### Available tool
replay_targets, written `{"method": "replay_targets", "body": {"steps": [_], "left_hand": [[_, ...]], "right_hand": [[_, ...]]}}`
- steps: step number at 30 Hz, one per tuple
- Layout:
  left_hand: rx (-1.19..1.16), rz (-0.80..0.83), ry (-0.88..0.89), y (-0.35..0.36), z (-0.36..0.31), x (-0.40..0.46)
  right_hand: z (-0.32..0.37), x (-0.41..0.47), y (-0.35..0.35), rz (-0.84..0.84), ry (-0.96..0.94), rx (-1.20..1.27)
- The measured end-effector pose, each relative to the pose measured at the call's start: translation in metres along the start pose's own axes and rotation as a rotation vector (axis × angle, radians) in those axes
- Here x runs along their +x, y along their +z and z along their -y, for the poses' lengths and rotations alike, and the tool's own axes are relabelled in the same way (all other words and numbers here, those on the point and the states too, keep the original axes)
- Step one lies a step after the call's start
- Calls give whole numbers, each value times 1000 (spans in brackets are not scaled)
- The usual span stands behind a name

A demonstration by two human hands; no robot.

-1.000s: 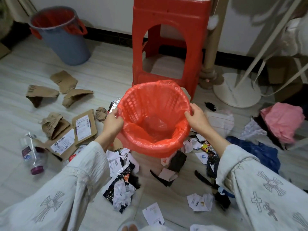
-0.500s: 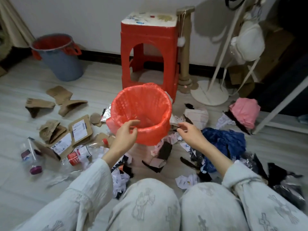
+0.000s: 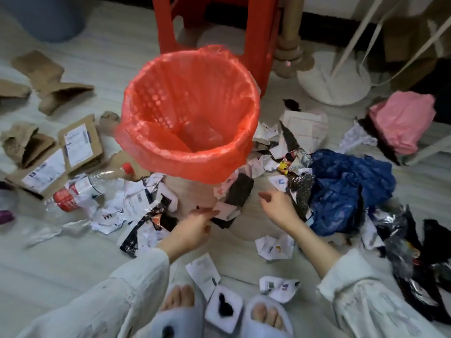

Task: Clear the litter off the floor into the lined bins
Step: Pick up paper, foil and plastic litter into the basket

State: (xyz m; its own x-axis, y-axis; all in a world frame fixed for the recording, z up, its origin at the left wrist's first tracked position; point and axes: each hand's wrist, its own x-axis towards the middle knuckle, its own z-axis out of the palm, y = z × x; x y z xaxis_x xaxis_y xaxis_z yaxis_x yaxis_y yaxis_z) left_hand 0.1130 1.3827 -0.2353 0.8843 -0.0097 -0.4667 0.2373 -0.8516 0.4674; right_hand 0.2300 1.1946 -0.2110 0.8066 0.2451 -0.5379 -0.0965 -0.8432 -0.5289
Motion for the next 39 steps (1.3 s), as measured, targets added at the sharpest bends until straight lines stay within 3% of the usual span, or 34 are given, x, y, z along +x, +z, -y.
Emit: {"method": "replay_targets", "body": {"steps": [9,13,18,25,29,34,39], "left_hand": [[374,-68,243,51,27,52],[275,-146,235,53,28,55],[84,-184,231,43,21,39],[10,-274,181,14,-3,12],[44,-414,221,-19,-27,-14],[65,-719,436,-69,-60,-48],[136,-1063,438,-133,-72,-63]], "right_hand": [[2,94,50,-27,63,41],[-5,89,60,-48,101,20],[-13,69,56,-59,158,133],[-2,8,21,-160,137,326],[13,-31,-12,-287,42,361],[46,-76,-56,-456,-146,429],[104,-85,-85,-450,-282,531]]}}
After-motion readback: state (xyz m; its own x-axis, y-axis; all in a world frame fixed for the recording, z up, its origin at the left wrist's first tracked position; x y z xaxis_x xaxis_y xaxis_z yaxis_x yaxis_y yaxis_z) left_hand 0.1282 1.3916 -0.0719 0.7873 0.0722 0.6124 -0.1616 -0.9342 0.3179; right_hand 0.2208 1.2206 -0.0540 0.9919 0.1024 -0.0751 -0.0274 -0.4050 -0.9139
